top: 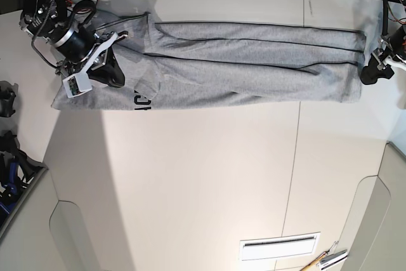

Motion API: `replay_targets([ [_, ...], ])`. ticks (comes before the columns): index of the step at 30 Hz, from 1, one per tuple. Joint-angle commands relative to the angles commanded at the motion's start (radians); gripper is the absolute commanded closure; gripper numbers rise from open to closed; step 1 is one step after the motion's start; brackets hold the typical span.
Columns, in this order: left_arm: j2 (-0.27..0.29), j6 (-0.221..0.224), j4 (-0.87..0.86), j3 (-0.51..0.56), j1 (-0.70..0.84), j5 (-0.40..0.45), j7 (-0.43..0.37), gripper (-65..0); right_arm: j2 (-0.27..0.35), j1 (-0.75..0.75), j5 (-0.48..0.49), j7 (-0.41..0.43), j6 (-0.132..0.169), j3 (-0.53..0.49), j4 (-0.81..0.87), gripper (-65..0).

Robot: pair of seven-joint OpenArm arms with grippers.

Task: Fold the T-shirt properly
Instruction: 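Release the folded shirt with both grippers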

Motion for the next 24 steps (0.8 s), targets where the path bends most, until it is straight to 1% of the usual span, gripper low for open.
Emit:
replay_targets([
  [1,0.000,0.000,0.000,0.006,0.000,0.004,-0.001,-43.7,0.000,0.000,0.000,0.000,0.000,0.000,0.000,0.0],
  [2,-0.001,0.000,0.000,0.023,0.000,0.034,-0.007,-44.1,0.000,0.000,0.000,0.000,0.000,0.000,0.000,0.0],
  [3,-0.003,0.000,0.000,0.051,0.000,0.056,-0.016,-46.5,0.000,0.000,0.000,0.001,0.000,0.000,0.000,0.0],
  [4,-0.003,0.000,0.000,0.084,0.000,0.060,-0.015,-47.6,0.000,0.003,0.001,0.005,0.000,0.000,0.000,0.0],
  [7,-0.003,0.000,0.000,0.158,-0.004,0.066,-0.031,-47.6,0.000,0.014,0.022,0.005,0.000,0.000,0.000,0.0],
  [10,-0.004,0.000,0.000,0.161,-0.012,0.143,-0.093,-47.6,0.000,0.016,0.022,0.002,0.000,0.000,0.000,0.0],
  [14,-0.003,0.000,0.000,0.161,-0.014,0.231,-0.098,-47.6,0.000,0.017,0.023,-0.001,0.000,0.000,0.000,0.0],
  [16,-0.004,0.000,0.000,0.161,-0.014,0.252,-0.099,-47.6,0.000,0.019,0.023,-0.001,0.000,0.000,0.000,0.0],
  [20,-0.021,0.000,0.000,0.161,-0.014,0.303,-0.128,-47.6,0.000,0.019,0.022,-0.001,0.000,0.000,0.000,0.0],
  [24,-0.022,0.000,0.000,0.161,-0.006,0.340,-0.127,-47.6,0.000,0.019,0.022,-0.001,0.000,0.000,0.000,0.0],
])
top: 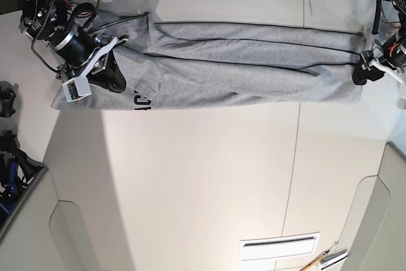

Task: Fold the T-shirt properly
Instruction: 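Release the folded shirt with both grippers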

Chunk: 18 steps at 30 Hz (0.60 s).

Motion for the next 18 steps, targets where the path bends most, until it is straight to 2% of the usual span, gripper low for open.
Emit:
replay_targets([
  [8,-0.001,0.000,0.000,0.000,0.031,0.002,0.008,-47.6,0.000,0.000,0.000,0.000,0.000,0.000,0.000,0.0],
  [14,-0.008,0.000,0.000,0.000,0.031,-0.044,0.077,-47.6,0.000,0.000,0.000,-0.004,0.000,0.000,0.000,0.0],
  [18,-0.008,0.000,0.000,0.000,0.031,-0.104,0.163,-47.6,0.000,0.000,0.000,-0.003,0.000,0.000,0.000,0.0],
])
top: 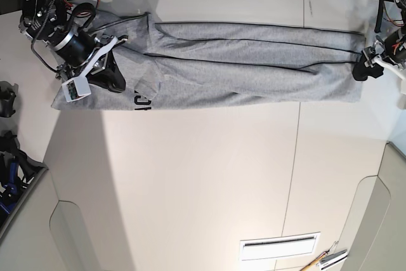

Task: Fold the T-shirt properly
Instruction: 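Release the folded shirt with both grippers, then grasp the strip's end with the left gripper and carry it toward the middle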

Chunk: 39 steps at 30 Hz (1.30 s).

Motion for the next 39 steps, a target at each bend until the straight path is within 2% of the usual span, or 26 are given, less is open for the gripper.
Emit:
replay_targets([
  [5,0.002,0.000,0.000,0.000,0.000,-0.108,0.069,-47.5,0.000,0.000,0.000,0.000,0.000,0.000,0.000,0.0],
  [8,0.008,0.000,0.000,0.000,0.000,-0.119,0.068,-46.8,0.000,0.000,0.001,0.000,0.000,0.000,0.000,0.0],
  [9,0.009,0.000,0.000,0.001,0.000,-0.118,0.064,-44.4,0.000,0.000,0.001,0.000,0.000,0.000,0.000,0.0],
  [10,0.010,0.000,0.000,0.001,0.000,-0.117,0.060,-39.0,0.000,0.000,0.002,0.000,0.000,0.000,0.000,0.0],
  [13,0.011,0.000,0.000,0.001,0.000,-0.118,0.026,-13.0,0.000,0.000,0.026,0.001,0.000,0.000,0.000,0.0],
  [14,0.011,0.000,0.000,0.001,0.000,-0.118,0.005,-7.0,0.000,0.000,0.038,0.001,0.000,0.000,0.000,0.0],
  [16,0.010,0.000,0.000,0.001,0.000,-0.117,-0.038,0.0,0.000,0.000,0.060,0.001,0.000,0.000,0.000,0.0],
  [18,0.010,0.000,0.000,0.001,-0.004,-0.104,-0.060,0.0,0.000,0.000,0.064,0.001,0.000,0.000,0.000,0.0],
  [21,0.010,0.000,0.000,0.001,-0.027,-0.024,-0.060,0.0,0.000,0.001,0.064,0.002,0.000,0.000,0.000,0.0],
  [23,0.004,0.000,0.000,0.001,-0.046,-0.016,-0.060,0.0,0.000,0.000,0.064,0.003,0.000,0.000,0.000,0.0],
  [28,-0.042,0.000,0.000,0.001,-0.119,0.041,-0.060,0.0,0.000,0.000,0.064,0.003,0.000,0.001,0.001,0.0],
  [35,-0.120,0.000,0.011,0.000,-0.155,0.047,-0.057,0.0,0.000,0.003,0.080,0.004,0.000,0.042,0.014,0.0],
  [39,-0.119,0.000,0.091,0.000,-0.155,0.029,-0.020,0.0,0.000,0.003,0.109,0.004,0.007,0.079,0.014,0.0],
])
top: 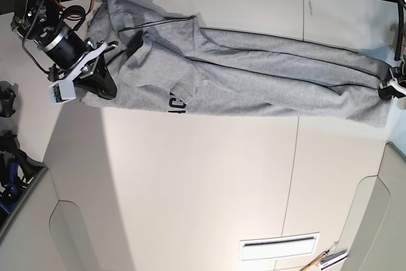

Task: Fold the T-shirt properly
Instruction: 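Grasp the strip's end with the left gripper and carry it toward the middle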

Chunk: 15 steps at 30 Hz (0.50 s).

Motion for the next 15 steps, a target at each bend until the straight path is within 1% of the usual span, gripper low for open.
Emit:
replay_targets([
  [2,0.008,0.000,0.063,0.000,0.006,-0.054,0.032,0.0,0.000,0.000,0.000,0.000,0.000,0.006,0.000,0.0],
  [4,0.030,0.000,0.134,0.000,0.008,-0.107,0.080,0.0,0.000,0.000,0.000,0.000,0.000,0.006,0.000,0.0],
  [6,0.059,0.000,0.214,0.004,0.029,-0.172,0.105,0.0,0.000,0.000,0.000,0.000,0.000,0.006,0.000,0.0],
  [9,0.105,0.000,0.349,0.046,0.082,-0.176,0.104,0.0,0.000,0.000,-0.001,0.000,0.000,0.006,0.000,0.0],
  [12,0.148,0.000,0.469,0.137,0.119,-0.160,0.103,0.0,0.000,0.000,-0.001,0.000,0.000,0.006,0.000,0.0],
  [13,0.162,0.000,0.498,0.171,0.120,-0.141,0.103,0.0,0.000,0.000,-0.001,0.000,0.000,0.006,0.000,0.0],
  [15,0.189,0.000,0.528,0.234,0.118,-0.092,0.070,0.0,0.000,0.000,-0.001,0.000,0.000,0.006,0.000,0.0],
])
